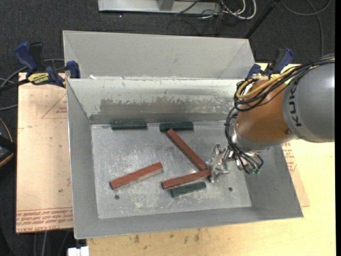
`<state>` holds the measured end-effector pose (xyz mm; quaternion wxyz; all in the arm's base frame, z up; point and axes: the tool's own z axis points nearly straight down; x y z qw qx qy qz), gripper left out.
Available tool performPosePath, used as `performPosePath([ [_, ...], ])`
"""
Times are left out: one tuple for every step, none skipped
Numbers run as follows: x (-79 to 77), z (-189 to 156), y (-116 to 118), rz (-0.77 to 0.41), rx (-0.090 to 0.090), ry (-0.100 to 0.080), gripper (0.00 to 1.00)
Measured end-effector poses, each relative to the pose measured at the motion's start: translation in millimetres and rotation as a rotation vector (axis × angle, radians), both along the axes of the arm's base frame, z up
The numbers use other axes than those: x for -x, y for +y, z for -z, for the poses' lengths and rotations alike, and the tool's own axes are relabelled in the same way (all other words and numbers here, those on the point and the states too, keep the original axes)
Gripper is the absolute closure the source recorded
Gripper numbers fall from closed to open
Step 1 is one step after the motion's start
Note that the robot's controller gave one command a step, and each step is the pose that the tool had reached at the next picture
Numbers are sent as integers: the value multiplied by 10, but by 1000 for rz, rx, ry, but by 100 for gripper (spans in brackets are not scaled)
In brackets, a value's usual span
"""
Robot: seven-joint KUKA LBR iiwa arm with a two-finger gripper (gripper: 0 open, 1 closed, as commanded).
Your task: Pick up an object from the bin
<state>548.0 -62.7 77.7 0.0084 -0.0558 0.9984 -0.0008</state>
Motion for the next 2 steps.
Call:
performPosePath([
  [0,0,0,0,0,0,100],
  [-92,-1635,80,23,-1,7,100],
])
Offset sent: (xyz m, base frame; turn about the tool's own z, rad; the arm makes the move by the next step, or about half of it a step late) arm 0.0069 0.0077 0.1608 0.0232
